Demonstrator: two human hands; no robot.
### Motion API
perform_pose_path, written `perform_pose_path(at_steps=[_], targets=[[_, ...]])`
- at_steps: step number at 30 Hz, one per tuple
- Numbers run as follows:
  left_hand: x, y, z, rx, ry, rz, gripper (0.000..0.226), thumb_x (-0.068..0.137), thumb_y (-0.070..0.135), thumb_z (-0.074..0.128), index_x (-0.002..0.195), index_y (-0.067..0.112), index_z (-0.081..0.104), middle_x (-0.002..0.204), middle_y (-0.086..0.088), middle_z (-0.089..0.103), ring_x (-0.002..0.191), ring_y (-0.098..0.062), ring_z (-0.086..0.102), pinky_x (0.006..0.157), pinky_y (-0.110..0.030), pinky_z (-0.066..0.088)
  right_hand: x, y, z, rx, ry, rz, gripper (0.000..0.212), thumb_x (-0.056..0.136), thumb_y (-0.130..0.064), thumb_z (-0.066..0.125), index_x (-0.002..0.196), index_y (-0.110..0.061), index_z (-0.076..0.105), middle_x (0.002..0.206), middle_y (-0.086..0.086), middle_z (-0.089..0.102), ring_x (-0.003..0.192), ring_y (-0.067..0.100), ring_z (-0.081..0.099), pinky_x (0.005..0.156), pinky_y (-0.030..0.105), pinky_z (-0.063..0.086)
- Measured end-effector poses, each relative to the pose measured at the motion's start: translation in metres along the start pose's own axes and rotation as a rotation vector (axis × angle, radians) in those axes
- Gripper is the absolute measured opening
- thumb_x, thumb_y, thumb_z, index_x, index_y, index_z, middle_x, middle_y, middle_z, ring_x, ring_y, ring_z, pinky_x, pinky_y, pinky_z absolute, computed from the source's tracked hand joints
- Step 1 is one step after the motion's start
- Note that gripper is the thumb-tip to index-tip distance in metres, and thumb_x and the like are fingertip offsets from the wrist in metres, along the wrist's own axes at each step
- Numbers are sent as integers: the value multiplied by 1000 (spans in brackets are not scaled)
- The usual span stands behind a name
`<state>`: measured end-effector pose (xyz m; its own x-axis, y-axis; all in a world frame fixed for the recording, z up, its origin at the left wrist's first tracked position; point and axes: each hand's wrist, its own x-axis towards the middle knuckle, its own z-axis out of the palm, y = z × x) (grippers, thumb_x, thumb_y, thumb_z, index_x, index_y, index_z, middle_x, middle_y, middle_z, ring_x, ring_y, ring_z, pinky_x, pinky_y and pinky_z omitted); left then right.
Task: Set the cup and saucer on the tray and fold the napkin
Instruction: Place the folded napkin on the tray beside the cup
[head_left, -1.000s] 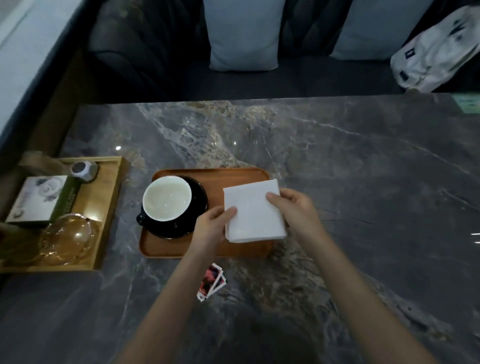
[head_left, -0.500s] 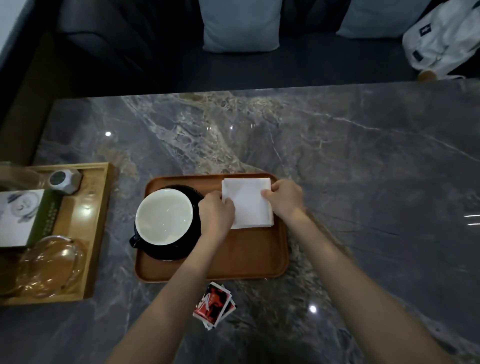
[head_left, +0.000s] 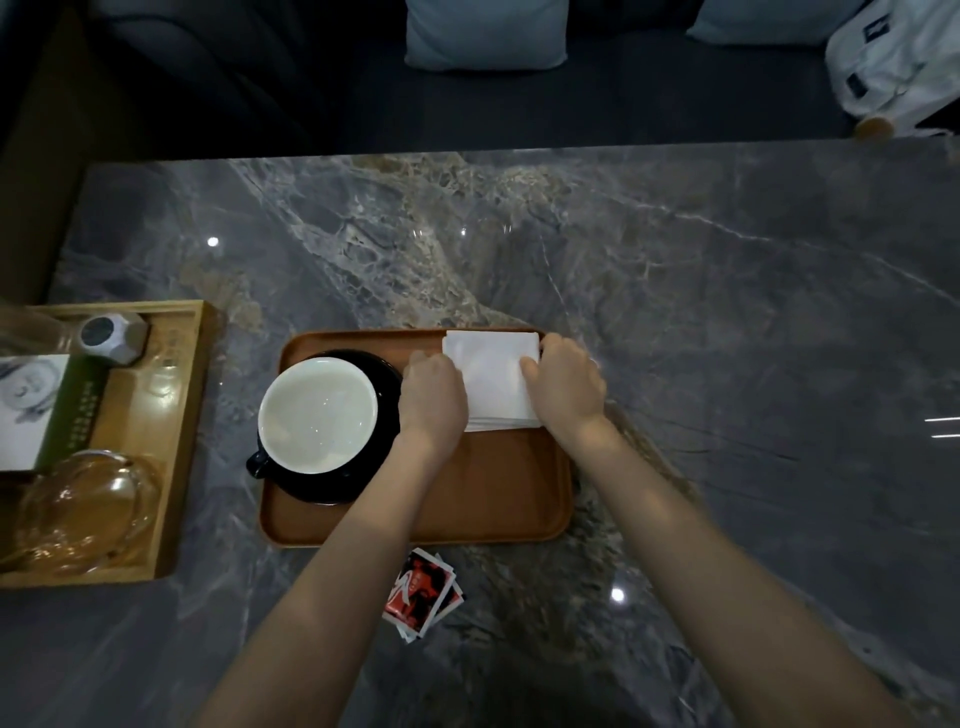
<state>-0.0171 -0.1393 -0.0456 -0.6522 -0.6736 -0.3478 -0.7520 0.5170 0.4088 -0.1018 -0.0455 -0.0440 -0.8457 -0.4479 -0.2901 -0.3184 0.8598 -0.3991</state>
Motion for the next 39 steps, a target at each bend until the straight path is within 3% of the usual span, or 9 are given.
perform_pose_path(at_steps=[4, 7, 11, 16, 21, 27, 30, 35, 39], targets=[[-12, 2, -10, -11, 29, 34, 29, 94, 16, 40, 110, -6, 51, 111, -26, 57, 102, -41, 54, 81, -41, 42, -9, 9, -16, 135, -82, 23, 31, 90, -14, 49, 120, -9, 48, 115, 13, 60, 106, 32, 56, 78, 35, 41], [-34, -7, -21, -42, 109, 203, 25, 90, 12, 44, 107, -3, 56, 102, -25, 61, 96, -40, 56, 74, -39, 41, -29, 16, -26, 147, -112, -55, 32, 87, -15, 53, 119, -10, 51, 110, 11, 63, 102, 28, 58, 76, 32, 43], [-69, -27, -33, -50, 42, 321, 34, 91, 18, 48, 123, 8, 57, 113, -14, 66, 105, -30, 59, 91, -38, 45, -74, 16, -33, 84, -152, -180, 42, 89, -20, 52, 130, -14, 44, 111, 10, 63, 104, 27, 57, 85, 38, 49], [-117, -70, -23, -95, 68, 426, 30, 85, 26, 54, 104, 7, 68, 92, -11, 69, 84, -27, 65, 76, -37, 51, -133, 17, -17, 97, -144, -244, 25, 89, -24, 53, 113, -18, 58, 101, 3, 67, 94, 22, 62, 77, 32, 47], [-154, -102, 0, -104, 123, 335, 27, 82, 24, 64, 102, 6, 67, 98, -10, 66, 90, -28, 64, 76, -42, 54, -175, 28, 26, 90, -164, -283, 21, 87, -24, 56, 106, -19, 63, 108, 2, 66, 102, 20, 59, 82, 30, 45], [-189, -124, 35, -96, 162, 172, 41, 77, 27, 70, 111, 5, 61, 111, -14, 59, 104, -31, 54, 85, -39, 46, -199, 31, 65, -11, -258, -339, 58, 84, -27, 58, 137, -16, 38, 133, 2, 44, 124, 20, 39, 98, 33, 40], [-197, -130, 45, -92, 154, 135, 39, 77, 21, 69, 110, 3, 61, 110, -16, 58, 104, -33, 53, 87, -41, 45, -200, 29, 75, 23, -256, -371, 67, 82, -29, 60, 142, -17, 30, 133, 3, 43, 126, 21, 38, 99, 34, 39], [-202, -135, 51, -107, 195, 130, 34, 80, 18, 66, 112, 6, 61, 110, -12, 58, 103, -28, 53, 84, -38, 47, -196, 17, 81, 72, -217, -395, 49, 88, -31, 57, 133, -17, 45, 123, 4, 49, 118, 21, 42, 96, 34, 40], [-202, -135, 51, -135, 192, 116, 35, 82, 21, 64, 114, 9, 60, 113, -9, 55, 107, -25, 50, 85, -35, 45, -193, 12, 82, 144, -163, -316, 27, 85, -24, 62, 111, -17, 57, 112, 1, 54, 109, 19, 49, 87, 34, 44]])
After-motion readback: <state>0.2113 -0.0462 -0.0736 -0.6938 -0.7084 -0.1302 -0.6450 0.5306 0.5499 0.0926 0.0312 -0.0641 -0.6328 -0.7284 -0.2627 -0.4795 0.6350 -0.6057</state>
